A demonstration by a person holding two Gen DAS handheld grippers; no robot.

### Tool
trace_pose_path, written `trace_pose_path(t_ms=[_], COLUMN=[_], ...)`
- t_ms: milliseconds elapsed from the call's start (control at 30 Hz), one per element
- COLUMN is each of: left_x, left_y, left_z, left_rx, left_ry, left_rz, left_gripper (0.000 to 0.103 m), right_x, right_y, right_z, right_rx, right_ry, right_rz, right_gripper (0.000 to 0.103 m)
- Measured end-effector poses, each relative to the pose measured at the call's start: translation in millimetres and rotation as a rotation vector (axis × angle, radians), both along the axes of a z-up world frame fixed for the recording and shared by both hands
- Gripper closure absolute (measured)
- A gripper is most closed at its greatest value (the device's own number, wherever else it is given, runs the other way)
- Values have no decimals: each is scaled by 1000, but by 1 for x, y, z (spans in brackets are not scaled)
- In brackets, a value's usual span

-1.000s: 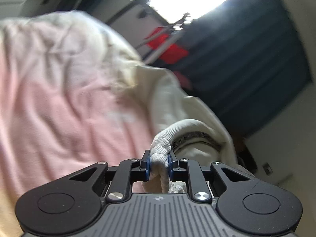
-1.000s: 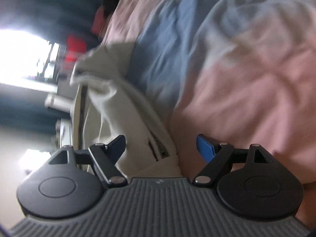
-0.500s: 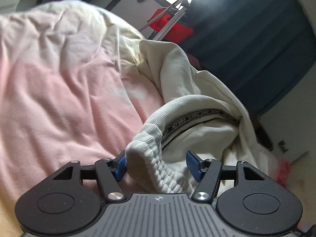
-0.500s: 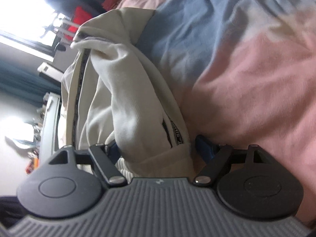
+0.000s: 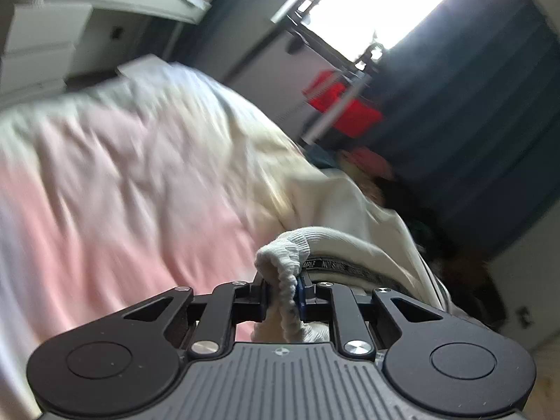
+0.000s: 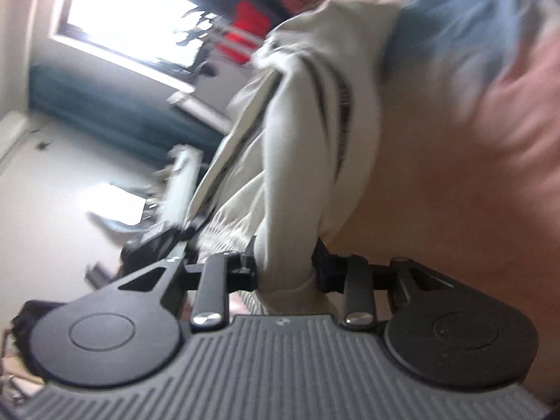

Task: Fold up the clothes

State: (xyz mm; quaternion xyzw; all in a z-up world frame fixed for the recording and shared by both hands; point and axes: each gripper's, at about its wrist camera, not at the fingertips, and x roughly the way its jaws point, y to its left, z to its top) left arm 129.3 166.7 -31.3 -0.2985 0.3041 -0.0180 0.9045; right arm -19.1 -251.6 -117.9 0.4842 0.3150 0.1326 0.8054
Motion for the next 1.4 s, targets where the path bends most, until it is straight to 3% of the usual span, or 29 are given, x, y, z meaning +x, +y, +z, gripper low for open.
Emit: trace_pose_path(t_ms=[200,433,567,667,867,933,1000,1067,1100,1133,1267,1400], left_x=[57,150,205,225,242,231,218,198,188,178,138,89], left_y=[83,176,220,231,230,223,216,202,195,188,160,121], left_z=[51,79,62,38,-6,0,8,19,25,31,54,83], left_rx=[152,314,356,368,401,427,454,470,477,485,512,471], left_ry=[39,91,194,232,254,237,215,192,180,169,121,40], left_rz=[68,145,148,131,91,88,83,86,87,88,92,70], left_gripper=[87,87,87,86,80,67,43,34,27,27,27,26], right_x=[39,119,167,189,215,213,212,204,200,196,165,130], right_y=[120,267,328,359,374,378,375,367,361,354,326,287], right_z=[2,-2,-17,-26,-38,-32,-21,-11,-4,2,38,69], right_rx=[106,146,190,162,95,79,35,-24,-54,-84,-248,-423], right_ry=[-17,-50,4,33,113,123,120,100,83,66,-33,-132], right_rz=[133,295,373,429,514,546,582,601,607,613,634,599], right_gripper=[72,74,74,74,73,70,63,34,25,14,15,15])
